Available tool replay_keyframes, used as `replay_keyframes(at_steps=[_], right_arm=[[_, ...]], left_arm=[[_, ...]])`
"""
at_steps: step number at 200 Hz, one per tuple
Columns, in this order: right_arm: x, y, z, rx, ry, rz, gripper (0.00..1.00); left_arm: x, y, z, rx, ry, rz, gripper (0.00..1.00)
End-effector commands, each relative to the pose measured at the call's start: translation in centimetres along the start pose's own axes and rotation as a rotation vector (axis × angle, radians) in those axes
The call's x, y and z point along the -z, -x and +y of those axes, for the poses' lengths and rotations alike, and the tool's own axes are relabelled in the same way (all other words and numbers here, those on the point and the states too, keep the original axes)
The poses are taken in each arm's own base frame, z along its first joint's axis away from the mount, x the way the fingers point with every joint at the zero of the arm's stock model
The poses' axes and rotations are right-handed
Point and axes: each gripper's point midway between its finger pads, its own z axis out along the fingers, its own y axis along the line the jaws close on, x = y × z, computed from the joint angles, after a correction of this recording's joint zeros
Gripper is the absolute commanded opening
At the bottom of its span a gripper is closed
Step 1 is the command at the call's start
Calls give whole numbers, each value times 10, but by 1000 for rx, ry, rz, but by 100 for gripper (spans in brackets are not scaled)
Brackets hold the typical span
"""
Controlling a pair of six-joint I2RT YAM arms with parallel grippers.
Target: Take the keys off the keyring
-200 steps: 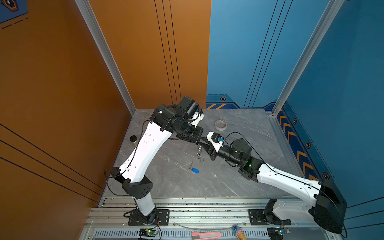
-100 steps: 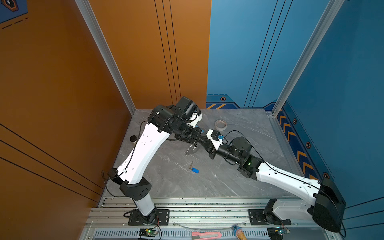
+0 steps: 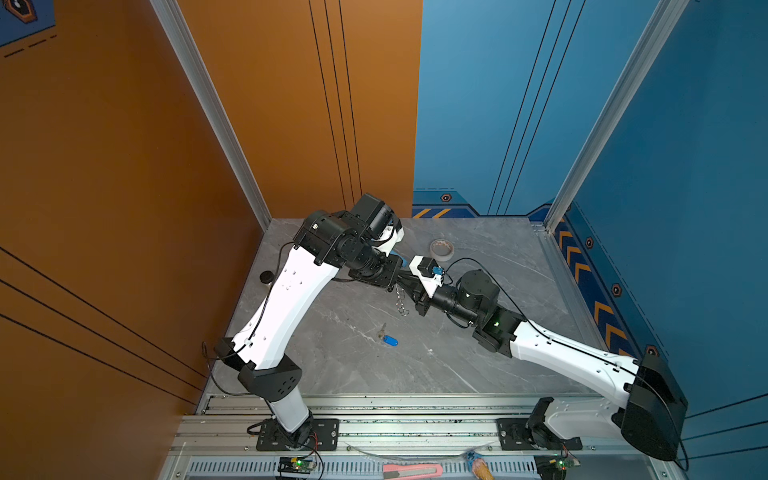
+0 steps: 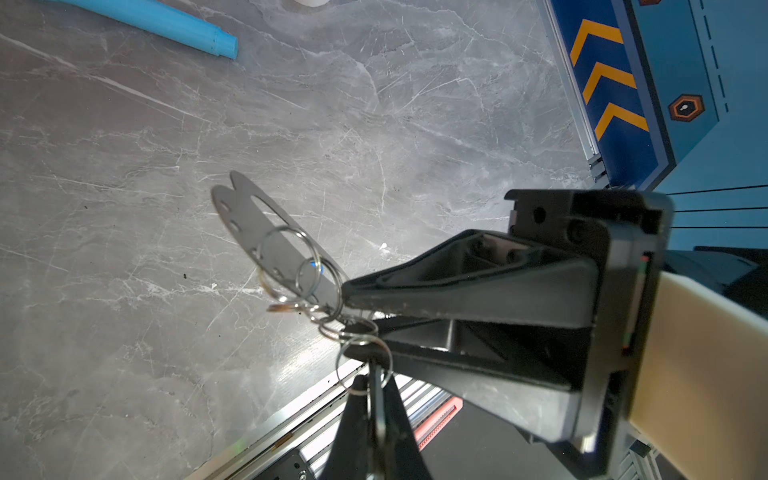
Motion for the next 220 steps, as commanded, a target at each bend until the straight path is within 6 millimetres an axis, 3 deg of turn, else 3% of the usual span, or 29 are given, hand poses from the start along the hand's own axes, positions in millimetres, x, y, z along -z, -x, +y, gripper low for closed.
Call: replay_keyframes(at_steps=[1,21,49,116,173,220], right_arm=[[-3,5,-7,1,-24,6,9],[0,4,-7,3,-24,10,3],[3,-1,-8,8,-26,25,1],[12,0,-7,17,-38,22,0],[23,43,-16,-21,-105,-166,0],[33,83,-5,-55,-50,-313,0]], left_arm=[[8,-2,-4,-11,-19,-14,0],[10,-1,-1,-8,-9,-22,0],[16,1,8,-1,15,-45,0],[32,4,51,68,132,-99,0],[14,-6,67,115,166,-30,0],[2,-9,68,129,145,2,0]])
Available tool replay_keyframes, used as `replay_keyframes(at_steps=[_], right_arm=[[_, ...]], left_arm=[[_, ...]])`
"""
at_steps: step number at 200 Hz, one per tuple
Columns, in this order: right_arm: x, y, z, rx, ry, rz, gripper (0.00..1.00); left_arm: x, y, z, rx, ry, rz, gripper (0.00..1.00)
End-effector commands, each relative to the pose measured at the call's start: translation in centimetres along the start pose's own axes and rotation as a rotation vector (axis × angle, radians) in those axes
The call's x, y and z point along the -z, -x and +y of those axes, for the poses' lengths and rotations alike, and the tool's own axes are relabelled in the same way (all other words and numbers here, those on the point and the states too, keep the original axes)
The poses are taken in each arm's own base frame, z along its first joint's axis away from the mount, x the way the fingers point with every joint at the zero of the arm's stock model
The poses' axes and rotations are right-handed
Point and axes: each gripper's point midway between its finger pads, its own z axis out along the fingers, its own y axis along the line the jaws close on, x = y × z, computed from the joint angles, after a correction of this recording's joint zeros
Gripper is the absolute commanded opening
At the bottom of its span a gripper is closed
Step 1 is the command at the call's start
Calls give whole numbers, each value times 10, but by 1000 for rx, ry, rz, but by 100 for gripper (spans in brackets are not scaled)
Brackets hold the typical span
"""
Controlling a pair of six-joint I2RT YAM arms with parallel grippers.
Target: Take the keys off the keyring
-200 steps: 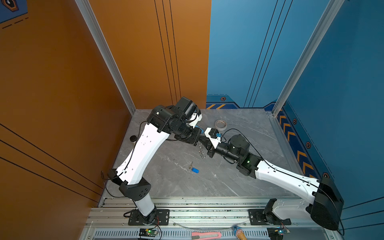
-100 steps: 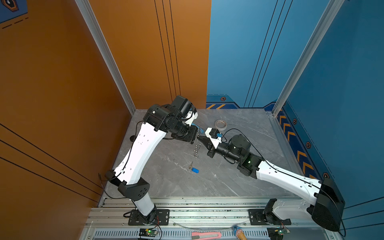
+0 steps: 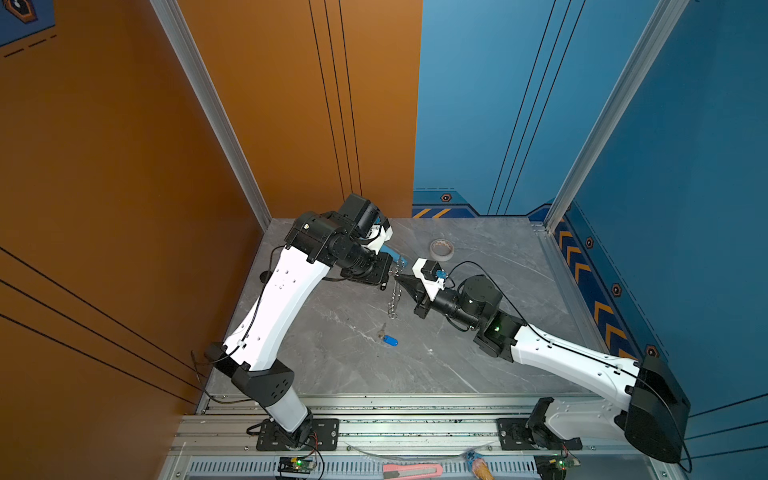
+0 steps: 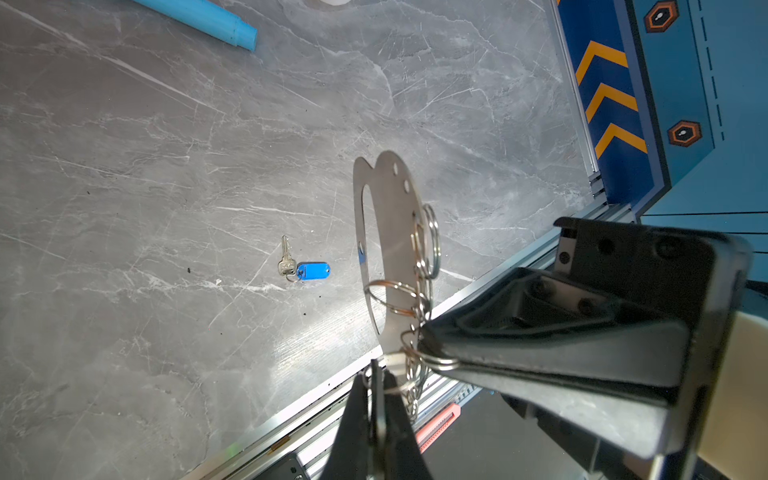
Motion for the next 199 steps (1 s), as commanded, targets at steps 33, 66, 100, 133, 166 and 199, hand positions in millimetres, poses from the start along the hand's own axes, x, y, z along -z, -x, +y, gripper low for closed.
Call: replay_keyframes(at_steps=[33,66,100,133,166,199], right_arm=[[28,95,5,-40,15,-307,0],[28,85,-2,-41,-30,-257,0],[33,46,-17,-19,-78,-96,0],[52,-17,-30,-34,-116,124,0],[77,-91,-29,-46,-128,377,0],[94,-136,-36,-74,-170,509,0]], left_arm=[[2,-8,43,70,135,23,0],[-4,-11,44,76,134,37,0],[-46,-29,51,169,73,50,0],[-103,-51,58,264,73,13,0],[-172,-85,59,320,84,13,0],[-221,-106,71,349,102,41,0]])
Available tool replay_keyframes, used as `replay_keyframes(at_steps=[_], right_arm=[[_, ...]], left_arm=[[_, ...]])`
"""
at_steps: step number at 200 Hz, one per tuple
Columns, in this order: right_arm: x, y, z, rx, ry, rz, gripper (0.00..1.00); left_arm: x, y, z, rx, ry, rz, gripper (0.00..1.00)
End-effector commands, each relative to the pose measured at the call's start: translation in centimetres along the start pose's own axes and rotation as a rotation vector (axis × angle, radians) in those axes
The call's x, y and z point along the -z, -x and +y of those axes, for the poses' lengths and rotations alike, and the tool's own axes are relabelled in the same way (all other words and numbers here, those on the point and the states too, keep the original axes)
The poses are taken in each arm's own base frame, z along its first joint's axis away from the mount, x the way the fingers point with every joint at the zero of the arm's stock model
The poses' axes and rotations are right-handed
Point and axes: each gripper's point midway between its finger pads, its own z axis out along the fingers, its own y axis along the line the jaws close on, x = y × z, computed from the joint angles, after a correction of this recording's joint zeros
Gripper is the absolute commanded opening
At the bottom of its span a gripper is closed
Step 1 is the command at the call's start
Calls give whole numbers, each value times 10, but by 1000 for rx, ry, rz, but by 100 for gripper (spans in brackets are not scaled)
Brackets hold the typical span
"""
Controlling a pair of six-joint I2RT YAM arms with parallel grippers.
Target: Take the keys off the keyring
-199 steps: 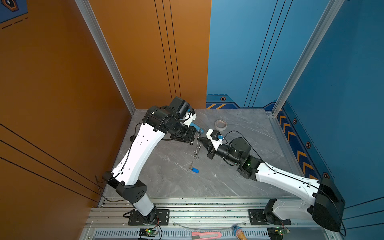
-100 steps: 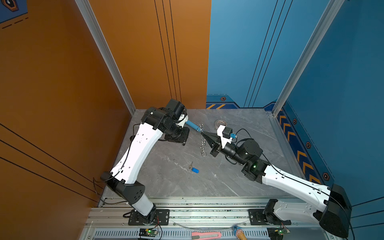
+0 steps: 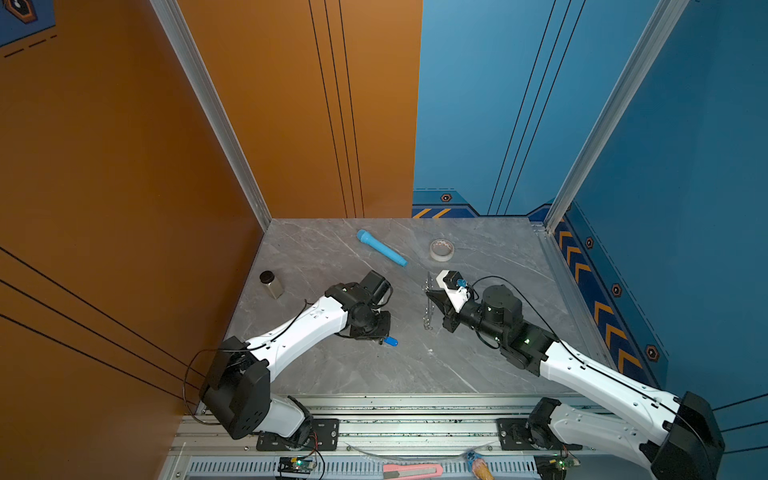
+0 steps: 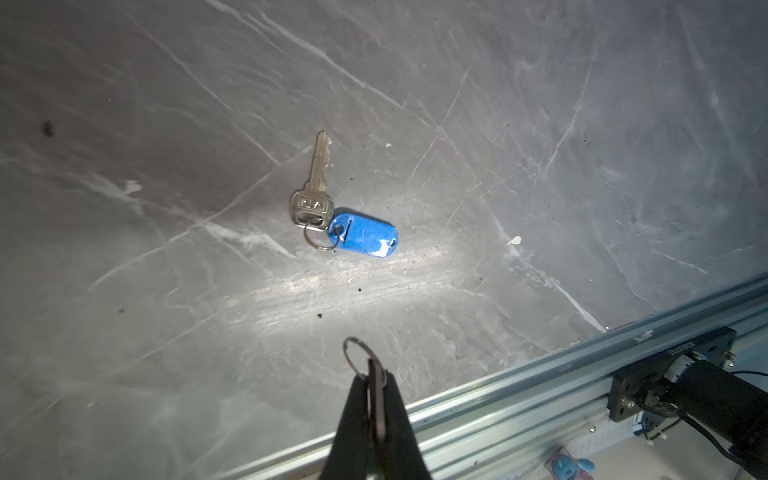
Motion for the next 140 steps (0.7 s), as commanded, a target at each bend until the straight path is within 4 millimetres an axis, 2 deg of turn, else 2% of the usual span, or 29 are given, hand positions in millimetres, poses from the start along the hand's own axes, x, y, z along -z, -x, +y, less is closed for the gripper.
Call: replay_keyframes(at_steps=[1,18,35,52,56,77,89,103,121,124,140], right_arm=[[2,-42,-10,-6,-43,141,0],[-2,-59,-16,-11,-64,193,0],[-7,-72,-21,-19,-80,228,0],[-11,-83,-21,-10,-77,269,0],[-11,-86,-32,-24,-106,277,0],[-16,-95,-38,-29,-108,312,0],[-20,-100,-41,-22,-106,333,0],[-23,-107,-47,-17,-112,363,0],[-31,-117,-53,-1,-112,420,0],[-32,-117,-55,-1,-115,425,0],[-41,-120,-57,-8,-104,447,0]], left_arm=[[-26,25,-8,53,-39,-104,0],[-46,25,-9,37,-36,-82,3],[-57,31,-10,41,-37,-87,11],[-63,35,-10,37,-31,-81,15],[-65,34,-9,40,-25,-77,18],[-69,36,-8,38,-21,-70,33],[-64,38,-8,32,-20,-76,44],[-54,40,-8,26,-14,-85,48],[-33,44,-9,13,-20,-110,58],[-23,53,-16,5,-37,-135,59],[-1,59,-20,-6,-61,-160,63]])
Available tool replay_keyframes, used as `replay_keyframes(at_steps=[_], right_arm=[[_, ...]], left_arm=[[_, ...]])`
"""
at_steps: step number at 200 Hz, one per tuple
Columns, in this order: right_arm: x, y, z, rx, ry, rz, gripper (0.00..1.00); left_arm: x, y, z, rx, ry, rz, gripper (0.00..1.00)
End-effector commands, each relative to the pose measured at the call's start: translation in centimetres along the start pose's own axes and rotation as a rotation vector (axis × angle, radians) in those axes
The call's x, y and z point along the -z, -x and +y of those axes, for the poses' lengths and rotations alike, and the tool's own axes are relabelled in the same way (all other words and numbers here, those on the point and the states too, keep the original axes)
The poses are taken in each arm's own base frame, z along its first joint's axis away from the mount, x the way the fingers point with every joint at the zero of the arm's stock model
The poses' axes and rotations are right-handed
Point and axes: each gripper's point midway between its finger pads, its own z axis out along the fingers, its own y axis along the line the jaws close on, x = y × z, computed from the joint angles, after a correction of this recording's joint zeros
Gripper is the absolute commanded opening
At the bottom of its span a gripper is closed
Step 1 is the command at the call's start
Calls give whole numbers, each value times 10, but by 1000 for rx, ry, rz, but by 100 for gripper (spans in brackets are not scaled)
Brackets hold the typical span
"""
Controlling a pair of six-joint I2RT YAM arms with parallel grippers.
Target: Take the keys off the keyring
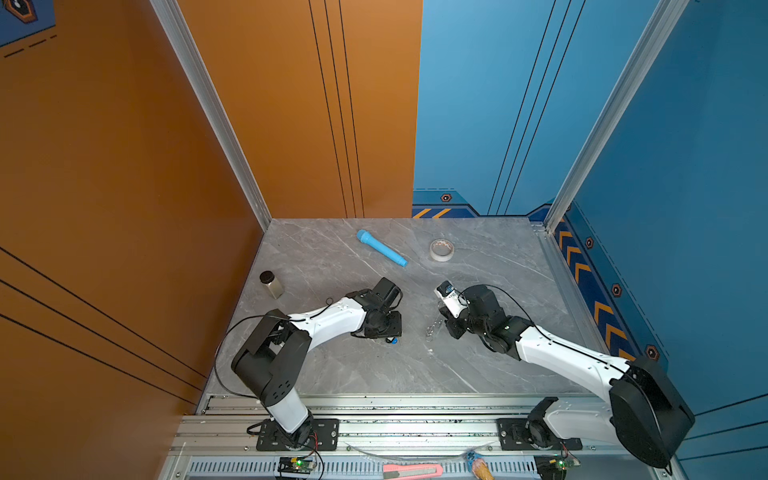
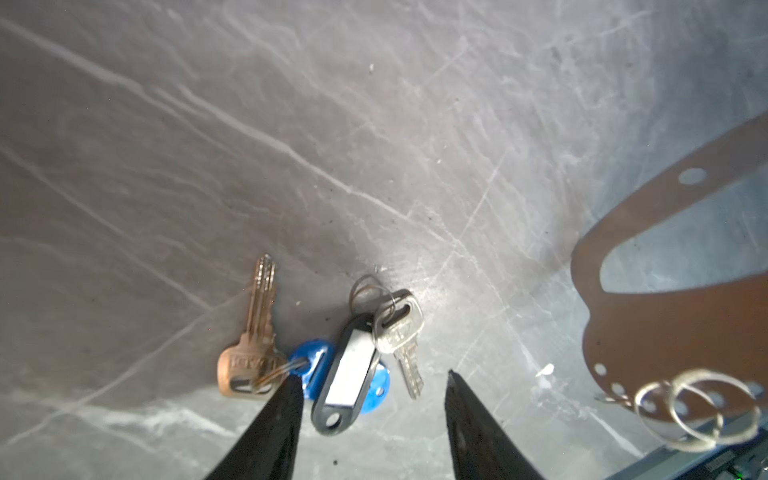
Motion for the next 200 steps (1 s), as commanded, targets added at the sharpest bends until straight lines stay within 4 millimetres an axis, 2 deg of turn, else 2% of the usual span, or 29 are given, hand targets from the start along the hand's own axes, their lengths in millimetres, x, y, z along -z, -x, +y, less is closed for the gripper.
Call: replay_keyframes(at_steps=[1,39,78,105,113,116,123,145,148,161,179,189,200], right_arm=[[-10,-1,-3,27,10,56,0],[-33,4,-4,11,44,80,0],[-64,3,-16,15,6,142,1],[-81,0,-23,4,-3,185,3],[-84,0,-23,-4,2,190,6],[-85,1,-23,-8,6,190,7],[-87,-1,-22,-14,16,206,12],[-83,-4,-19,-39,42,219,30],[-81,-3,-19,-44,46,218,33],[-71,0,-20,-70,61,202,42],[-50,9,-28,-116,70,133,51],[-36,14,-40,-163,61,76,55],[-20,15,-55,-208,33,13,63]], left_arm=[[45,24,-11,-29,-36,-80,63],[79,33,0,-29,-64,-131,67],[102,34,17,-49,-54,-179,71],[113,36,21,-95,-53,-220,84],[116,37,22,-119,-51,-232,85],[117,38,22,-127,-50,-235,90],[118,40,24,-146,-47,-245,94],[125,51,27,-187,-51,-297,98],[117,46,34,-185,-36,-277,100],[115,49,47,-200,-1,-290,99],[116,58,77,-218,105,-344,98],[119,64,99,-219,189,-394,98],[123,72,121,-205,259,-460,98]])
